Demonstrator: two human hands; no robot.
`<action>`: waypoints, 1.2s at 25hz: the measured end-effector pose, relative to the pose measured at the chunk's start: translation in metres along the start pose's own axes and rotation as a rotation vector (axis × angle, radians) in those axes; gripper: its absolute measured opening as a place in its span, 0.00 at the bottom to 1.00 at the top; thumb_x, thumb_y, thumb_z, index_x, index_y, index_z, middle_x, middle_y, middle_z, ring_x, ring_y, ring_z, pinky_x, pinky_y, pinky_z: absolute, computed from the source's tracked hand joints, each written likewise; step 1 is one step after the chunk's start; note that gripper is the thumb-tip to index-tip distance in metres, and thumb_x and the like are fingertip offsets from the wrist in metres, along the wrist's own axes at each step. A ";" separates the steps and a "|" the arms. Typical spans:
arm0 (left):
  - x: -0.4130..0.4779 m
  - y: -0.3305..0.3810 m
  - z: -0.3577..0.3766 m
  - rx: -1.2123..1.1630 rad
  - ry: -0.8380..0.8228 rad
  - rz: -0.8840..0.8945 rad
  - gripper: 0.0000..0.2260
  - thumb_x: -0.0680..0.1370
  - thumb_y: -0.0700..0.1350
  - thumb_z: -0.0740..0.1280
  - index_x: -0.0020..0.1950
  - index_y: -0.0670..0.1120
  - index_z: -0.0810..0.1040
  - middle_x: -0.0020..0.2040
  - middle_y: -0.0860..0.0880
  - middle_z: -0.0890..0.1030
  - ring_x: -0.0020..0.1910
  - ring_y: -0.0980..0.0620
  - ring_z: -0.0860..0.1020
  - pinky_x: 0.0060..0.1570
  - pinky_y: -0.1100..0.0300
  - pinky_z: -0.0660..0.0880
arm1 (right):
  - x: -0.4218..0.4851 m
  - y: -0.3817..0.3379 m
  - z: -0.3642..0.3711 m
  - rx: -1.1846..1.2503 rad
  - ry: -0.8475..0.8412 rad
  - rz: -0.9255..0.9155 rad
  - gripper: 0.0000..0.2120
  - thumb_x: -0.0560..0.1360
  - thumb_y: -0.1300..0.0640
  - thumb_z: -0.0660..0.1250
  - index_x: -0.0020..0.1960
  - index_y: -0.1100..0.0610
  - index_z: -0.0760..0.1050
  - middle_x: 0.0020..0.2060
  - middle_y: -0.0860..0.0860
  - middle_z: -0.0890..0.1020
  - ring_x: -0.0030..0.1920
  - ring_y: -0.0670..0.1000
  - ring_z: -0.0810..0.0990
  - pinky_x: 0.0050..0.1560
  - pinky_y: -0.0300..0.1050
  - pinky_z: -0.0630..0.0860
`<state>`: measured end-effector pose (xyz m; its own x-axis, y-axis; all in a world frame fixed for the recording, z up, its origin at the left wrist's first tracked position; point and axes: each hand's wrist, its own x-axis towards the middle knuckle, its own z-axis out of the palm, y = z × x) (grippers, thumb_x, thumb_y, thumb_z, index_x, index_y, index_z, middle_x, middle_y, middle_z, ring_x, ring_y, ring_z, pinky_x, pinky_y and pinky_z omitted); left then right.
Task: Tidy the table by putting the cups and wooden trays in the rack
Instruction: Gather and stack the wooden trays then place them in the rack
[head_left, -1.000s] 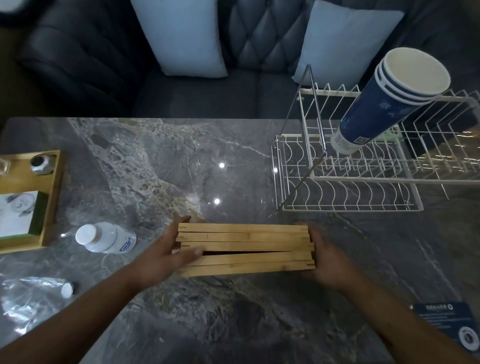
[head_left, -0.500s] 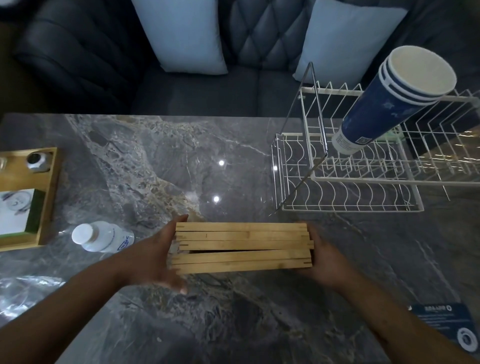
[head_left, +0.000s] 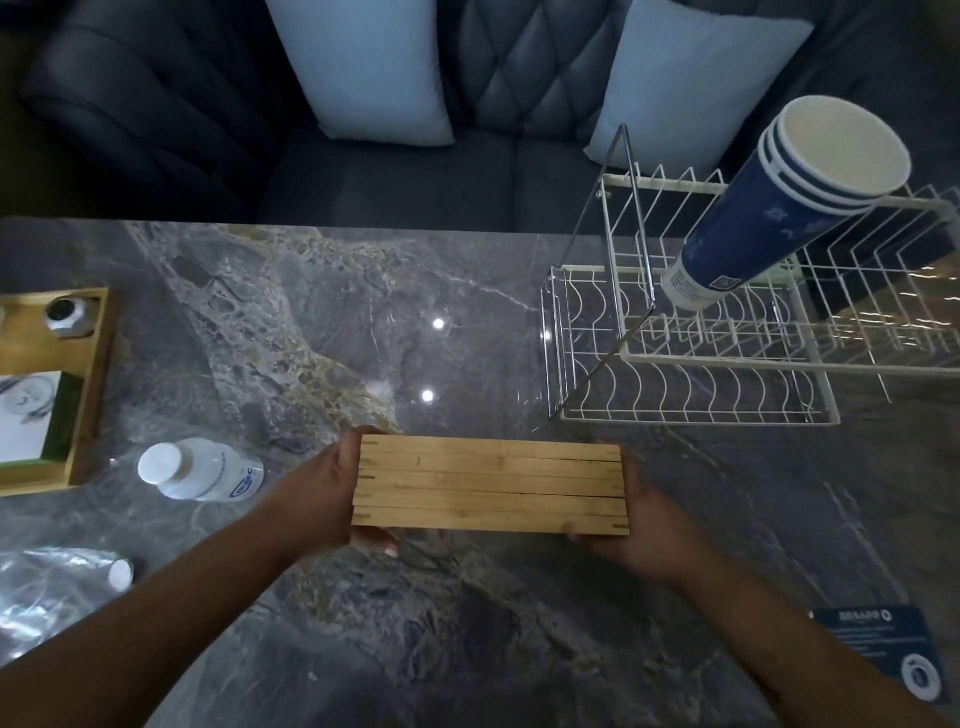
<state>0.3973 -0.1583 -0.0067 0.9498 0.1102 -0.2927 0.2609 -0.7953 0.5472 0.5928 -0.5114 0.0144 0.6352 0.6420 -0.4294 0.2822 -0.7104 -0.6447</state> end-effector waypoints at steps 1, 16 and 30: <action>0.000 0.001 0.001 -0.019 0.001 0.008 0.52 0.57 0.67 0.80 0.73 0.49 0.62 0.61 0.56 0.74 0.56 0.57 0.76 0.49 0.63 0.75 | 0.000 0.001 0.000 -0.010 0.004 0.005 0.47 0.58 0.30 0.75 0.69 0.30 0.52 0.53 0.29 0.75 0.52 0.31 0.75 0.50 0.28 0.70; 0.004 0.045 -0.023 -0.846 -0.319 -0.309 0.41 0.61 0.46 0.82 0.71 0.57 0.70 0.60 0.53 0.84 0.59 0.55 0.82 0.55 0.55 0.80 | -0.047 -0.003 -0.027 0.722 -0.169 0.218 0.38 0.62 0.68 0.77 0.69 0.58 0.69 0.56 0.50 0.86 0.53 0.43 0.85 0.49 0.36 0.80; 0.038 0.118 0.019 -1.053 -0.620 -0.464 0.42 0.63 0.66 0.79 0.72 0.49 0.73 0.64 0.46 0.84 0.64 0.43 0.81 0.70 0.38 0.71 | -0.136 0.037 -0.013 1.375 0.074 0.723 0.28 0.60 0.59 0.74 0.60 0.62 0.78 0.50 0.66 0.86 0.44 0.65 0.87 0.36 0.58 0.84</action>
<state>0.4607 -0.2595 0.0319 0.5723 -0.2693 -0.7746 0.8178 0.1184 0.5631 0.5263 -0.6282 0.0571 0.3845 0.2475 -0.8893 -0.9152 -0.0234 -0.4022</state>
